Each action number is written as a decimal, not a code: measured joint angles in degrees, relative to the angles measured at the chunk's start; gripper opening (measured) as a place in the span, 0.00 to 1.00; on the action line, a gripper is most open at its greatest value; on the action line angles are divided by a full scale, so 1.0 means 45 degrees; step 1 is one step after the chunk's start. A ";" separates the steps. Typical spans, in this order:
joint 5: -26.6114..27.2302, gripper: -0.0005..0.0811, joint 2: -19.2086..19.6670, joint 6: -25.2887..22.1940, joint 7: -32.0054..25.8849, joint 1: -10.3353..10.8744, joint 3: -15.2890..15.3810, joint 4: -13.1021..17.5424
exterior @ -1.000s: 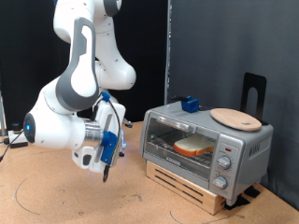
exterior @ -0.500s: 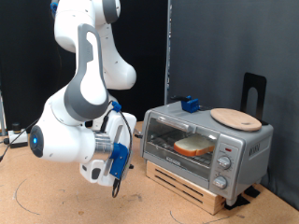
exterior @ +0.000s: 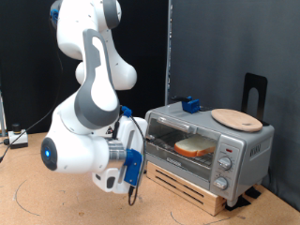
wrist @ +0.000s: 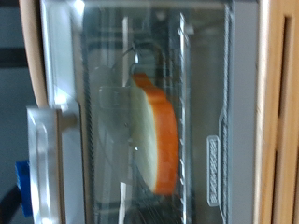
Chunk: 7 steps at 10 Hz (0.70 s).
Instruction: Make a piece of toast with the oven
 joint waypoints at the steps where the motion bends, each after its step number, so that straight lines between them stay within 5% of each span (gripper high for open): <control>1: 0.0100 0.99 0.0387 -0.0014 0.0159 0.0129 0.0150 0.0452; 7: 0.0130 0.99 0.2546 0.0121 0.1368 0.1357 0.0521 0.3107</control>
